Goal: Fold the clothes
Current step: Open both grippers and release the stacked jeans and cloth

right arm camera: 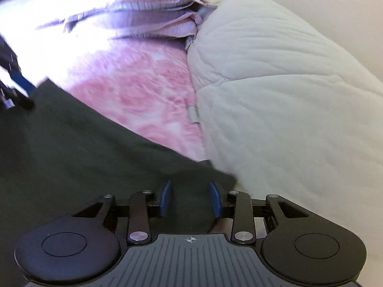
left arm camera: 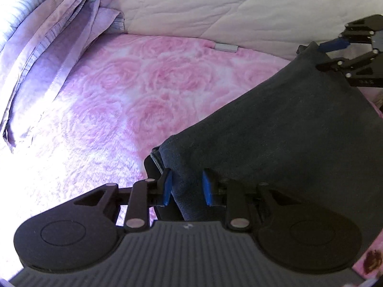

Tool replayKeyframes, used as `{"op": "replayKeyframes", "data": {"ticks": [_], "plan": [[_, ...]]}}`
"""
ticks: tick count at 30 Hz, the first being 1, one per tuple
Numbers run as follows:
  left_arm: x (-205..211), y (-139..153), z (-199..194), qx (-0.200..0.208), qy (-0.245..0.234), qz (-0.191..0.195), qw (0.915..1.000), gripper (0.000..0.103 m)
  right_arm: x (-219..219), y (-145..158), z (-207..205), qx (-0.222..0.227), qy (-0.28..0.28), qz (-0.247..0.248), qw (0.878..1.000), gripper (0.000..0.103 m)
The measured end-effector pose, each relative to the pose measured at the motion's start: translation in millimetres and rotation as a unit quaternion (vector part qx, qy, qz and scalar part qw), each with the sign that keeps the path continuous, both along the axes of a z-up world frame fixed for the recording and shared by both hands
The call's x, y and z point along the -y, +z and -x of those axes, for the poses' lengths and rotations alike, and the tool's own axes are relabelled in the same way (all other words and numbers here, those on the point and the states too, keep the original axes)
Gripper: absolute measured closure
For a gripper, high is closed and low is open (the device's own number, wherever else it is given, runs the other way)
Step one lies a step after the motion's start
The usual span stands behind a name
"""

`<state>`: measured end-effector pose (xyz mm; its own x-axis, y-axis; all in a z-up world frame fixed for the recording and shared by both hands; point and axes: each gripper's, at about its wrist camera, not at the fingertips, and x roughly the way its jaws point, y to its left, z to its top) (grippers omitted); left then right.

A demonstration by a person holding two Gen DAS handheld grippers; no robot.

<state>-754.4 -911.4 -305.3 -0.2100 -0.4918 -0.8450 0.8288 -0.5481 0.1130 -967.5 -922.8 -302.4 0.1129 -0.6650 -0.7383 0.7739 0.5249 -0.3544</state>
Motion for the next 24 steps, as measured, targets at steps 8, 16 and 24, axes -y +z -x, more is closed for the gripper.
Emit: {"op": "replayKeyframes", "data": {"ticks": [8, 16, 24], "plan": [[2.8, -0.1, 0.4, 0.007, -0.01, -0.002, 0.9999, 0.079, 5.3, 12.8, 9.2, 0.021, -0.044, -0.022, 0.999, 0.068], [-11.2, 9.4, -8.1, -0.001, -0.018, 0.025, 0.9995, 0.074, -22.6, 25.8, 6.7, 0.058, -0.013, -0.053, 0.997, 0.068], [-92.1, 48.9, -40.0, -0.052, -0.028, 0.017, 0.9981, 0.073, -113.2, 41.8, -2.2, 0.099, -0.023, -0.099, 0.99, 0.068]]}}
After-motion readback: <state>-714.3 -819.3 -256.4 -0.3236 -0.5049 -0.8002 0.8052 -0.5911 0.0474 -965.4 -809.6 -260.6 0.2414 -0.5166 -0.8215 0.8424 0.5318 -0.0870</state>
